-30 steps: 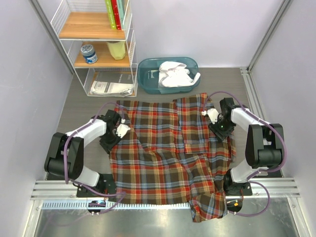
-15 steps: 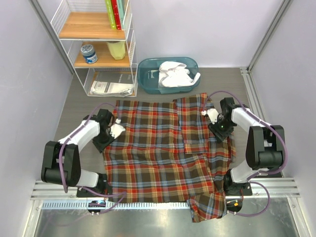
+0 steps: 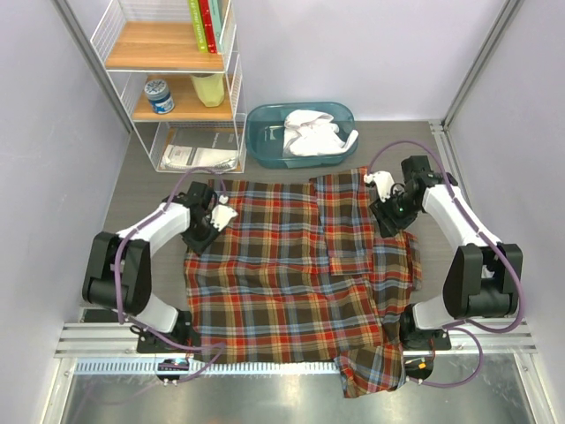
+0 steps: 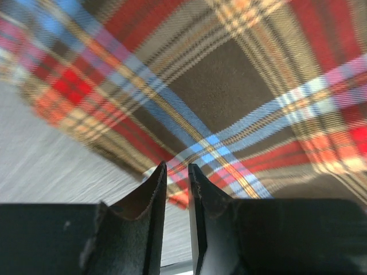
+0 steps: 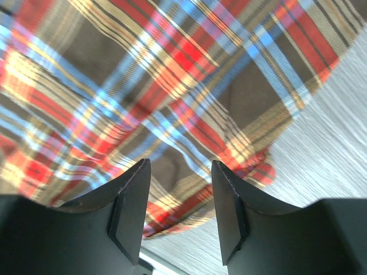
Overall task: Fold and stack the long sleeve shirts
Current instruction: Flatten the shirt out, then fold the shirt
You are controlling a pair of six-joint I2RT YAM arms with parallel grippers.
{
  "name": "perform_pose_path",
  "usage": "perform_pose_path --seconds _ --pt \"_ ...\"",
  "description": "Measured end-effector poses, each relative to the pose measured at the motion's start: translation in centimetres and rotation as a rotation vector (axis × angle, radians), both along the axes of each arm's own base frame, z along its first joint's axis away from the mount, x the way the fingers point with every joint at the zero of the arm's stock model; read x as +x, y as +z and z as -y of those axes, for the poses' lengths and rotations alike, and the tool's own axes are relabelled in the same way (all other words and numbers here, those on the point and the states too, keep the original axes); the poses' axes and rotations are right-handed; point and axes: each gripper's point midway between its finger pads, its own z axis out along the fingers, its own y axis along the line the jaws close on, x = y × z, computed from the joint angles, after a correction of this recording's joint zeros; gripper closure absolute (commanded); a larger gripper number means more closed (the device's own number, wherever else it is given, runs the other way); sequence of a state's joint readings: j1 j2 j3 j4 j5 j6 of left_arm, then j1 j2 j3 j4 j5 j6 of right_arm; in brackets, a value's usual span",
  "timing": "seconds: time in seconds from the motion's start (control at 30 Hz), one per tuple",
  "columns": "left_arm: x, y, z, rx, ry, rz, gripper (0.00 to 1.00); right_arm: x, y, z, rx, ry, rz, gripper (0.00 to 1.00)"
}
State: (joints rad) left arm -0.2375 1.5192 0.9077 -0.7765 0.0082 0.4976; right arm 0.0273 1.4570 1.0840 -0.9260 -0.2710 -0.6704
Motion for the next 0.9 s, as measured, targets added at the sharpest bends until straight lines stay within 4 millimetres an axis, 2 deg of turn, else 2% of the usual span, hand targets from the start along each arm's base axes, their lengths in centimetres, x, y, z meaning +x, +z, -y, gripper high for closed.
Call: perform_pose_path --seconds 0.1,0.23,0.33,0.37,0.47,0.57,0.73,0.8,0.9 --pt "-1.1 -2.0 -1.1 0.053 0.0 -0.035 0.8 -0.3 0.3 -1.1 0.048 -0.005 -0.016 0.48" --pt "-1.2 -2.1 -2.0 0.096 0.0 -0.026 0.79 -0.9 0.1 -2.6 0.094 -0.01 -0.054 0.48" --pt "-1.1 -2.1 -2.7 0.113 -0.001 -0.018 0.65 -1.3 -0.8 -3.7 0.119 -0.02 -0.101 0.47" --pt "-1.0 -2.0 -2.8 0.112 0.0 -0.014 0.56 -1.3 -1.2 -4.0 0.128 -0.027 -0.119 0.46" --pt "-1.1 -1.7 -2.3 0.062 0.006 -0.013 0.48 -1.1 -2.3 -4.9 0.157 -0.068 -0.17 0.46" --pt "-1.2 -0.4 -1.2 -0.009 0.011 0.003 0.44 -0.8 -3.2 -5.4 0.176 -0.126 -0.203 0.44" --pt "1.7 4.6 1.3 -0.146 0.011 0.151 0.43 0.0 -4.6 -5.8 0.194 -0.225 -0.241 0.44" --pt "2.5 5.9 1.8 -0.175 0.009 0.193 0.43 0.3 -5.0 -6.0 0.2 -0.255 -0.254 0.44" --pt "2.9 6.9 2.2 -0.2 0.016 0.221 0.43 0.4 -5.8 -6.1 0.202 -0.294 -0.275 0.46"
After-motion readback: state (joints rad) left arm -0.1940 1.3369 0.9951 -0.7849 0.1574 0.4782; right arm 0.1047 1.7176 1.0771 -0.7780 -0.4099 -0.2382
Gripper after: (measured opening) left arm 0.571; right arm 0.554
